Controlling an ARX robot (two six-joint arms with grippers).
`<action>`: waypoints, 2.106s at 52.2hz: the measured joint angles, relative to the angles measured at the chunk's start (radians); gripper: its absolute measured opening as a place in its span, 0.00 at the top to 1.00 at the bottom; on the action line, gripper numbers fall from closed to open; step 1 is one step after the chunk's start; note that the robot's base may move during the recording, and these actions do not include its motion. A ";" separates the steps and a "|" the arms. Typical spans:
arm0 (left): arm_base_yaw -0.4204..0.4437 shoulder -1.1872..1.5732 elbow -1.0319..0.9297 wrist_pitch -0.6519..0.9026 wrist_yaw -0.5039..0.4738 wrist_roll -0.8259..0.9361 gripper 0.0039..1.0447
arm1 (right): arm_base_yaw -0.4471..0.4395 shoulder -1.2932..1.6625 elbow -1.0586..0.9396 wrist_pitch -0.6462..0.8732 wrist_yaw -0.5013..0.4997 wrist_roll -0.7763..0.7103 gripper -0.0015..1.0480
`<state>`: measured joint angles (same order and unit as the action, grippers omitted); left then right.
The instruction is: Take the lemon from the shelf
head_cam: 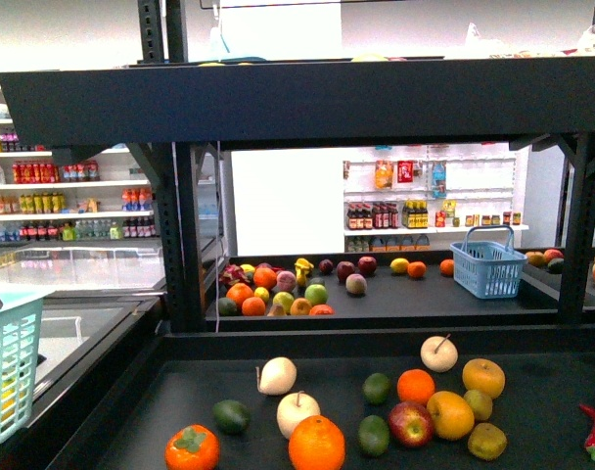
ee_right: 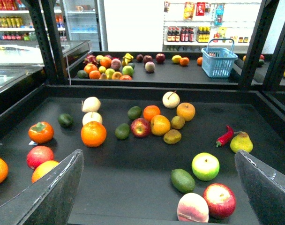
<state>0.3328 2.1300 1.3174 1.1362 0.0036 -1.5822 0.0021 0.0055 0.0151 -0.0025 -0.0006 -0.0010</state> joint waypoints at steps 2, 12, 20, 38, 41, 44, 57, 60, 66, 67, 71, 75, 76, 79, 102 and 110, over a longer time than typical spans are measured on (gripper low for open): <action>0.003 0.005 -0.002 0.012 0.009 -0.001 0.90 | 0.000 0.000 0.000 0.000 0.000 0.000 0.07; 0.010 0.031 -0.011 0.076 0.023 -0.004 0.90 | 0.000 0.000 0.000 0.000 0.000 0.000 0.07; 0.010 0.036 -0.039 0.120 0.023 -0.006 0.90 | 0.000 0.000 0.000 0.000 0.000 0.000 0.07; 0.014 0.035 -0.103 0.128 0.012 0.047 0.54 | 0.000 0.000 0.000 0.000 0.000 0.000 0.07; 0.014 0.031 -0.108 0.106 0.011 0.061 0.44 | 0.000 0.000 0.000 0.000 0.000 0.000 0.07; 0.015 0.022 -0.114 0.076 0.011 0.075 0.33 | 0.000 0.000 0.000 0.000 0.000 0.000 0.07; 0.021 -0.037 -0.172 0.008 0.024 0.127 0.08 | 0.000 0.000 0.000 0.000 0.000 0.000 0.07; 0.023 -0.058 -0.186 -0.003 0.028 0.139 0.07 | 0.000 0.000 0.000 0.000 0.000 0.000 0.07; 0.026 -0.103 -0.203 -0.030 0.034 0.167 0.07 | 0.000 0.000 0.000 0.000 0.000 0.000 0.07; 0.027 -0.111 -0.205 -0.037 0.034 0.172 0.07 | 0.000 0.000 0.000 0.000 0.000 0.000 0.07; 0.034 -0.141 -0.213 -0.065 0.034 0.195 0.07 | 0.000 0.000 0.000 0.000 0.000 0.000 0.07; 0.039 -0.170 -0.224 -0.101 0.042 0.227 0.07 | 0.000 0.000 0.000 0.000 0.000 0.000 0.07; 0.041 -0.180 -0.225 -0.119 0.043 0.239 0.07 | 0.000 0.000 0.000 0.000 0.000 0.000 0.07; 0.041 -0.217 -0.233 -0.194 0.049 0.307 0.07 | 0.000 0.000 0.000 0.000 0.000 0.000 0.07; -0.111 -0.814 -0.503 -0.679 -0.028 1.207 0.07 | 0.000 0.000 0.000 0.000 0.000 0.000 0.07; -0.233 -1.036 -0.672 -0.740 -0.097 1.292 0.07 | 0.000 0.000 0.000 0.000 0.000 0.000 0.07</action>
<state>0.0998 1.0943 0.6453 0.3962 -0.0933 -0.2905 0.0021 0.0055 0.0151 -0.0025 -0.0002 -0.0010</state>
